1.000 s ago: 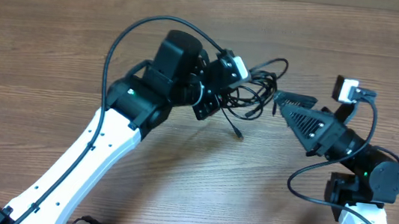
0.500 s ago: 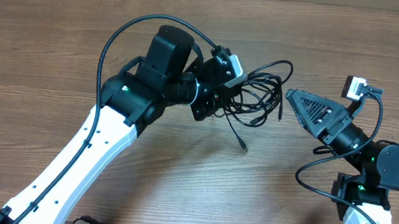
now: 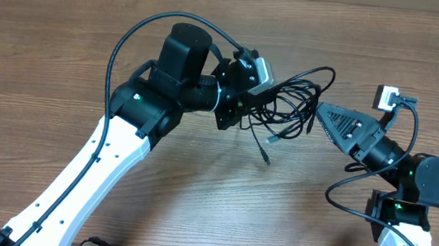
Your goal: Untangle cables
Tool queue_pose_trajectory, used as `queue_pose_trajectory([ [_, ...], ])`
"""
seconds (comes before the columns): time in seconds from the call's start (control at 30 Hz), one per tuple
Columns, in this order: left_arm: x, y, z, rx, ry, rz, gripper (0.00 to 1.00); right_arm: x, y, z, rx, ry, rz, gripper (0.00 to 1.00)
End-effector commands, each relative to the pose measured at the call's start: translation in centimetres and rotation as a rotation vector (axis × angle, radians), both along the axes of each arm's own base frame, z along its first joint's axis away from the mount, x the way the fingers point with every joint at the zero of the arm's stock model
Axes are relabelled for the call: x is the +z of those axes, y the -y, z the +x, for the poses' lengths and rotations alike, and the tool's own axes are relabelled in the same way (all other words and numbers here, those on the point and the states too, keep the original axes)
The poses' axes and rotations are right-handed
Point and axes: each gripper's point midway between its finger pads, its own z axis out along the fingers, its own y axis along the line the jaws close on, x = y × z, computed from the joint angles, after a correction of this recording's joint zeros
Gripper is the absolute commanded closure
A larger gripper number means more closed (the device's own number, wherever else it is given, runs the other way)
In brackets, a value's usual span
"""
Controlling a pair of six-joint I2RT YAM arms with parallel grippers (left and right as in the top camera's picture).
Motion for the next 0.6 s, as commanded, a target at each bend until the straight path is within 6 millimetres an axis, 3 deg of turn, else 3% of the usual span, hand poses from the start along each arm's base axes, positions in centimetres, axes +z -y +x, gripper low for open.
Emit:
queue_pose_trajectory([
  [0.0, 1.8, 0.2, -0.5, -0.031, 0.021, -0.044, 0.96, 1.9, -0.7, -1.6, 0.083, 0.051, -0.004, 0.05],
  [0.23, 1.4, 0.2, -0.6, -0.032, 0.001, -0.036, 0.96, 4.1, -0.9, -2.9, 0.097, 0.169, 0.006, 0.04],
  [0.57, 0.3, -0.2, -1.4, -0.034, -0.059, -0.003, 0.96, 5.2, -0.1, -2.0, 0.019, 0.193, 0.054, 0.03],
])
